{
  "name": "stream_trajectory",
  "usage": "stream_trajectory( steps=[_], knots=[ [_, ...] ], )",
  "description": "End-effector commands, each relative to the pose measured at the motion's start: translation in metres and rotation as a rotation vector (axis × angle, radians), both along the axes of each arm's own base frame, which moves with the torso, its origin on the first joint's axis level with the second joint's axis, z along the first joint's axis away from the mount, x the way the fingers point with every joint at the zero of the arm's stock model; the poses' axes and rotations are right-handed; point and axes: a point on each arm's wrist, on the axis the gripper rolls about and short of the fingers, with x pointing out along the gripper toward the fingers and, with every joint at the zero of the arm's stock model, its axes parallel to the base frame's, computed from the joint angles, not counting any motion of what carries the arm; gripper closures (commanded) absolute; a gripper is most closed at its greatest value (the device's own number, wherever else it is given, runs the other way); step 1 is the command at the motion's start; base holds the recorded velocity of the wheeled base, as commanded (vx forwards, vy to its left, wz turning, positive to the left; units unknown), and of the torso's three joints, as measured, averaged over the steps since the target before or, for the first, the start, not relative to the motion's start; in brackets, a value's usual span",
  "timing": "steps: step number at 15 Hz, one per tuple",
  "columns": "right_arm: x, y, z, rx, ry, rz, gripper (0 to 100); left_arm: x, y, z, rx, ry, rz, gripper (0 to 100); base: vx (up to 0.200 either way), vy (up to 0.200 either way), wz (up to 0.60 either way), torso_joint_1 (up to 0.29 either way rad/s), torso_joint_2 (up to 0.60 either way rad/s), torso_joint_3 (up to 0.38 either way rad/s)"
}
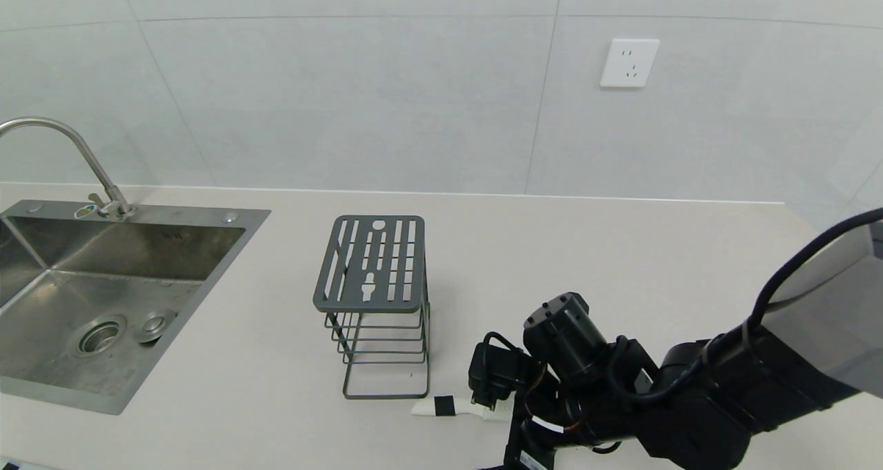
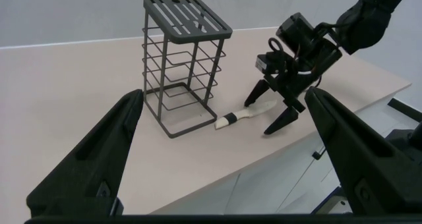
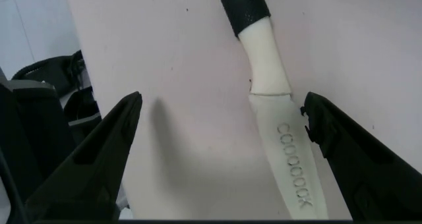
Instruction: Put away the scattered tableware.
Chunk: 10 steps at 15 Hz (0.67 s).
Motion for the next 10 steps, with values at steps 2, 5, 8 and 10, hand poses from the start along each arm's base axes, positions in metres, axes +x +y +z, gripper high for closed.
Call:
stream_trajectory(
  steps=[2,5,8,10],
  knots=[
    [0.020,-0.005,0.013,0.038,-0.048,-0.048,0,0.000,0.000,0.000,0.000,0.004,0.000,0,0.000,0.000,0.00,0.000,0.00,0.000],
    [0.020,-0.011,0.012,-0.035,-0.025,-0.018,0,0.000,0.000,-0.001,0.000,0.007,0.001,0,0.000,0.000,0.00,0.000,0.00,0.000],
    [0.035,0.003,0.029,-0.096,-0.100,0.025,0,-0.001,0.000,-0.003,0.001,0.022,0.001,0,0.000,0.000,0.00,0.000,0.00,0.000],
    [0.033,0.010,0.017,-0.132,-0.082,0.041,0,-0.001,0.000,-0.003,0.002,0.017,0.002,0,0.000,0.000,0.00,0.000,0.00,0.000]
  ],
)
